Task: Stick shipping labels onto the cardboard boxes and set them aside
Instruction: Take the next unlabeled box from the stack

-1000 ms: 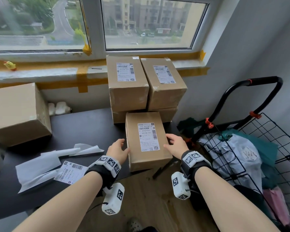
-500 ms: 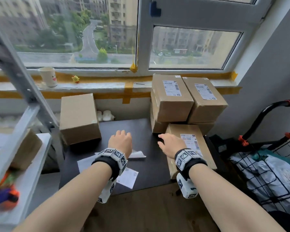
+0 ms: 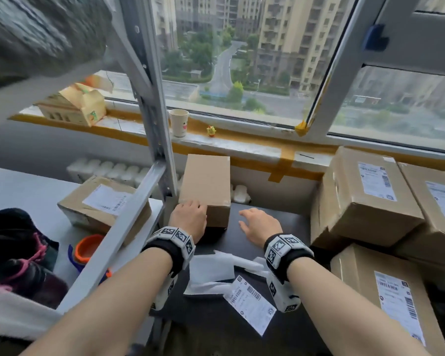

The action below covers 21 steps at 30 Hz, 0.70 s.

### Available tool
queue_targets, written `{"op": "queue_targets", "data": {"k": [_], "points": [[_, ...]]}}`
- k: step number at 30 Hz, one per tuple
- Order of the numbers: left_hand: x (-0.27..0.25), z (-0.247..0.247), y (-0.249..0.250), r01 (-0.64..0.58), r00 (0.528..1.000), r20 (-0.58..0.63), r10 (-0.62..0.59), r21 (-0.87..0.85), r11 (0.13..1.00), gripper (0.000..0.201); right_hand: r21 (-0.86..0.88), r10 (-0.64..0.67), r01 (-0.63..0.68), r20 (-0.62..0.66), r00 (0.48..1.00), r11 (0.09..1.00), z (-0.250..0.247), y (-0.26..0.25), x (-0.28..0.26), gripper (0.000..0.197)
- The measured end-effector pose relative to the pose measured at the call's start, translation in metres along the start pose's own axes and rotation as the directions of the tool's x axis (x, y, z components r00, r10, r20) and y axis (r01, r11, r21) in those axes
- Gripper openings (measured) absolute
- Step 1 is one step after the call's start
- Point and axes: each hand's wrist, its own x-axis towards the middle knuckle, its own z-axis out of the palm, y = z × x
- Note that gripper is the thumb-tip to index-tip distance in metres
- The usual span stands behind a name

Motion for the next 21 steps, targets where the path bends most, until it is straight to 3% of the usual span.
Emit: {"op": "queue_targets", "data": {"k": [8, 14, 17, 21], "points": [[0.038, 0.021, -0.038, 0.173, 0.978, 0.124, -0.165, -0.058, 0.983, 0.026, 0.101, -0.139, 0.138, 0.002, 0.990, 0.985, 0.008, -0.015, 0.081, 0.039], [0.062, 0.038, -0.044, 0.301, 0.935, 0.232, -0.268, -0.121, 0.946, 0.028, 0.361, -0.033, 0.021, 0.027, 0.999, 0.932, 0.025, -0.011, 0.125, 0.056], [0.069, 0.044, -0.042, 0.371, 0.906, 0.288, -0.311, -0.183, 0.911, 0.029, 0.572, 0.058, -0.087, 0.069, 0.996, 0.816, 0.034, -0.006, 0.137, 0.068], [0.079, 0.043, -0.037, 0.486, 0.873, 0.260, -0.412, -0.403, 0.776, 0.030, 0.831, 0.100, -0.189, 0.161, 0.982, 0.523, 0.034, 0.000, 0.141, 0.078]]}}
